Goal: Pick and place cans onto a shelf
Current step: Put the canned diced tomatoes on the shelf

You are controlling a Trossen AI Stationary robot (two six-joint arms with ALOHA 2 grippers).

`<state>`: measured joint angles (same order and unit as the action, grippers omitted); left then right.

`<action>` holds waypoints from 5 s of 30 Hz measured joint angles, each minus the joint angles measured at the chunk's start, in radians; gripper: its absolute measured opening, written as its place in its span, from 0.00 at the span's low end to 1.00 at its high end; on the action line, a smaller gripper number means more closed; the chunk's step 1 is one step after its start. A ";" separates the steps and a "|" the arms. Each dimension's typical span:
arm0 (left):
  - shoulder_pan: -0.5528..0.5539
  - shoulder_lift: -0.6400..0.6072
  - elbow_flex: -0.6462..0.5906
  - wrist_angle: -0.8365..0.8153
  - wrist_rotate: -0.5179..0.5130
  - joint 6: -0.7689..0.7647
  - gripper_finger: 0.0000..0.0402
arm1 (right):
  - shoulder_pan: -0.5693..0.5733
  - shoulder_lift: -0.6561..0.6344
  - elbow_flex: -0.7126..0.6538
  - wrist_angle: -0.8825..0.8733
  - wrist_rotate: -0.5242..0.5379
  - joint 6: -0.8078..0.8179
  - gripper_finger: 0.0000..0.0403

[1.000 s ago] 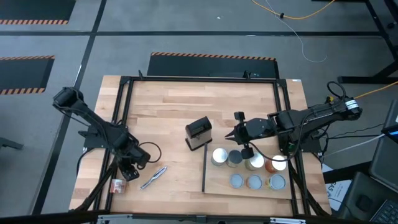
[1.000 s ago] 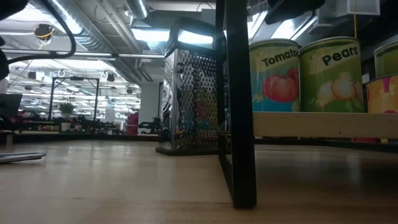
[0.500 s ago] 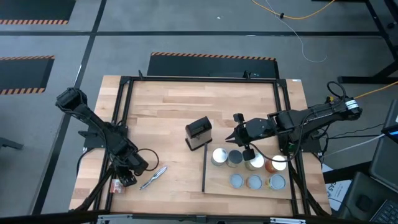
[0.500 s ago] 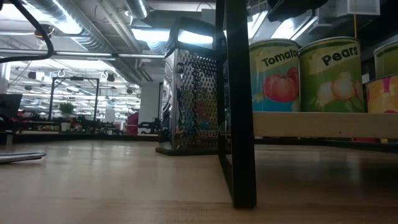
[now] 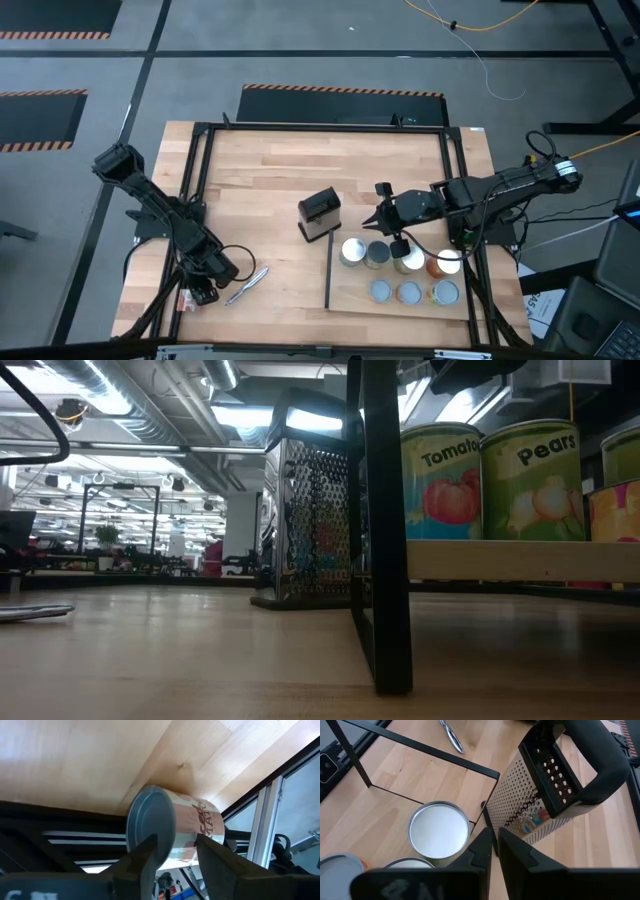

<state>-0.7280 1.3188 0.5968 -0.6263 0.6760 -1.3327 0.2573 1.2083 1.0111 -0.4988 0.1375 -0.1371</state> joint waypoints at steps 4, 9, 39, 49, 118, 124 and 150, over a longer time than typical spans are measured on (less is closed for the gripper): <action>0.000 -0.001 0.000 0.003 0.000 0.000 0.26 | 0.000 0.000 0.000 0.000 0.000 -0.001 0.09; 0.000 -0.001 0.000 0.008 0.000 0.000 0.18 | 0.000 0.000 0.000 0.000 0.000 -0.002 0.09; -0.001 -0.003 0.036 0.108 -0.064 -0.023 0.00 | 0.000 0.000 0.000 0.000 0.000 -0.003 0.09; 0.000 -0.006 0.102 0.111 -0.221 -0.018 0.00 | 0.000 0.000 0.000 0.000 0.000 -0.003 0.09; 0.335 0.395 1.096 0.118 -0.612 1.323 0.00 | 0.060 -0.255 0.000 -0.190 0.001 0.316 0.09; 0.349 0.577 1.300 0.044 -0.605 1.370 0.00 | 0.060 -0.256 -0.009 -0.190 0.001 0.315 0.09; 0.332 0.838 1.348 0.025 -0.638 1.372 0.00 | 0.060 -0.255 -0.148 -0.170 0.001 0.367 0.09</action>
<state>-0.3956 2.1571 1.9450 -0.6010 0.0379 0.0391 0.3176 0.9531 0.8635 -0.6692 0.1383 0.2295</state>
